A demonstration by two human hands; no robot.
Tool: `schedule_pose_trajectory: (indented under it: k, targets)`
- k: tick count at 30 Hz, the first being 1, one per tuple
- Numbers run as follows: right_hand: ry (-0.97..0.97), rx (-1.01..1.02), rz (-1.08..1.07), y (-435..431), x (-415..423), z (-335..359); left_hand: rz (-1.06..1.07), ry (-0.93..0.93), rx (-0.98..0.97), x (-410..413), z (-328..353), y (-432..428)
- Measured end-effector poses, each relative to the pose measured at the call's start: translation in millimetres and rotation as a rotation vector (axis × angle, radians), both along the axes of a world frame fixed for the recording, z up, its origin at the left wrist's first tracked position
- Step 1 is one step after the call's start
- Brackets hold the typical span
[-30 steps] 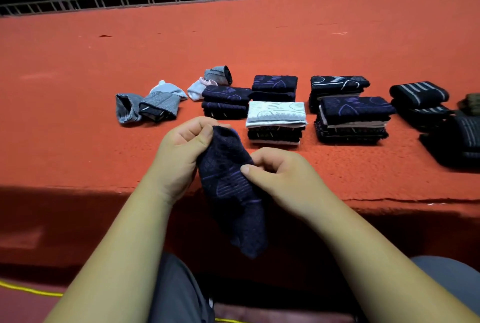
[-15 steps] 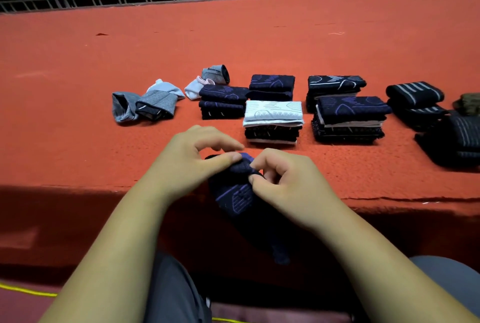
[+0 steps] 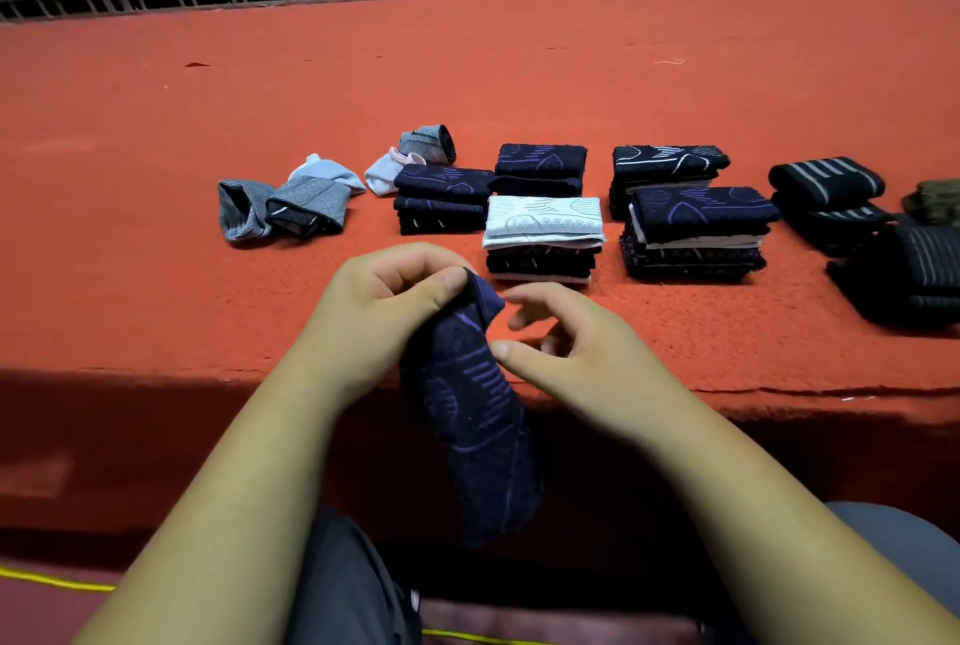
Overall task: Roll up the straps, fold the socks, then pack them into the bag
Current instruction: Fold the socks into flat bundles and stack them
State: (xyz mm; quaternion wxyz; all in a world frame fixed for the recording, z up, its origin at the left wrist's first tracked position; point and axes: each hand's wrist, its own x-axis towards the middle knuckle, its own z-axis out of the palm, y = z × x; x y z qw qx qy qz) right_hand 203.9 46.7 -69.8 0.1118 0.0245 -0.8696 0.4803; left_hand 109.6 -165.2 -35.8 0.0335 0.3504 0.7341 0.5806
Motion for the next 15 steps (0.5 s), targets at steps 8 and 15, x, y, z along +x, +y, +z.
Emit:
schedule_pose_trajectory:
  k: [8,15]
  targets:
    - [0.3,-0.012,-0.022,-10.4,0.4,8.9,-0.036,-0.023,0.066,6.5,5.8,6.3]
    - [0.144,-0.279,0.031,-2.1,4.1,18.4,0.003,-0.02,0.039,-1.0,0.1,-0.6]
